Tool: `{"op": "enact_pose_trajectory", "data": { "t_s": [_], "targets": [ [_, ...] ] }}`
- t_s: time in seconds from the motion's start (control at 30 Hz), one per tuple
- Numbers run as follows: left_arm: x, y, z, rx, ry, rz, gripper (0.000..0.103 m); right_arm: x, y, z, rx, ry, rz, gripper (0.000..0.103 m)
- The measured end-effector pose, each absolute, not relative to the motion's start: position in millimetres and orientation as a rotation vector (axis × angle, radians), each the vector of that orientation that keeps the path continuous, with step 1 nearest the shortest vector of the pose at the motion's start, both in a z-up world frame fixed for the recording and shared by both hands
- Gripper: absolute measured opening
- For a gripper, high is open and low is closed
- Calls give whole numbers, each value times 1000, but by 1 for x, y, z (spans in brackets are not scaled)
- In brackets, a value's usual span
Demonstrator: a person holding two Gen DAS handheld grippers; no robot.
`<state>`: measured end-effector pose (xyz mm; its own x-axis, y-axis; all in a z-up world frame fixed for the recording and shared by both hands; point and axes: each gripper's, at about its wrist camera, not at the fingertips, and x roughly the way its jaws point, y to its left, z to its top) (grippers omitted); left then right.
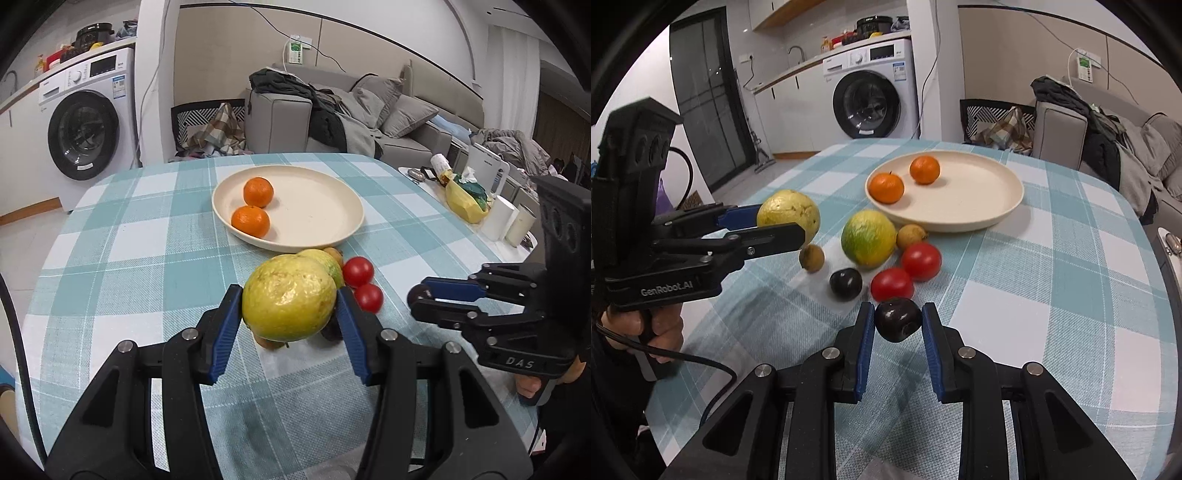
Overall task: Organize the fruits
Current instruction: 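Lift and carry the yellow guava and dark plum over the cream plate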
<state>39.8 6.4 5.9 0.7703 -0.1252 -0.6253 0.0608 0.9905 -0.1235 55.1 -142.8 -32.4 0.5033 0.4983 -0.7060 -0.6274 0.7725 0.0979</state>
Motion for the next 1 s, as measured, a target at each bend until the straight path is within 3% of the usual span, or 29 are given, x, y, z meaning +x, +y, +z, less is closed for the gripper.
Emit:
{"op": "enact_pose_trajectory", "data": {
  "t_s": [1.0],
  "targets": [
    [114, 20, 22, -116, 643, -53, 49, 101, -151, 1, -42, 651, 650, 27]
  ]
}}
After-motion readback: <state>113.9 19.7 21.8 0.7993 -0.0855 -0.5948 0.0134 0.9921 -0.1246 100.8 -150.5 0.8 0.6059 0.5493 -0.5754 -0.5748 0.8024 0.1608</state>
